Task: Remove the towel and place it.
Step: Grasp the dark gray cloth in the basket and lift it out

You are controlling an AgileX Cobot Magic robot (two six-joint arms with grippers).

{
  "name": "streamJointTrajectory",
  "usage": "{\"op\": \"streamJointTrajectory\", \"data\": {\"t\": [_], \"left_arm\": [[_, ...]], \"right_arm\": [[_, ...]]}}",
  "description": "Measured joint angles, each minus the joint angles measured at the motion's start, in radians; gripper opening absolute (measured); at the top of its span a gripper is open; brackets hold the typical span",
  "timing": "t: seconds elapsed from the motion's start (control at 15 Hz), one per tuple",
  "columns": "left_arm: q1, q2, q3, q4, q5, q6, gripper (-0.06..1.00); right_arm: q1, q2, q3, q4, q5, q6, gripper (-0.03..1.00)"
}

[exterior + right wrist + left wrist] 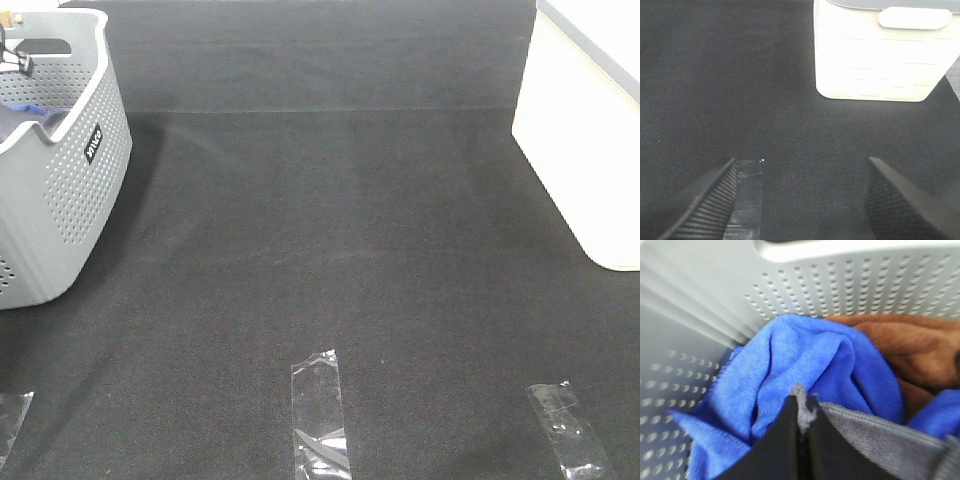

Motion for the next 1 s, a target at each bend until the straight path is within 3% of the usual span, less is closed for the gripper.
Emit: {"op": "streamJointTrajectory", "data": {"t": [0.47,1.0], "left_arm": [[0.0,-0.139,0.0,-0.092,0.092,0.058,0.0],[-0.008,-0.345,0.0,-0.334,0.117,0.197,0.0]], "right_arm": [[0.0,0.0,0.0,0.0,0.0,0.0,0.67],[0.0,0.0,0.0,0.0,0.0,0.0,0.67]]}}
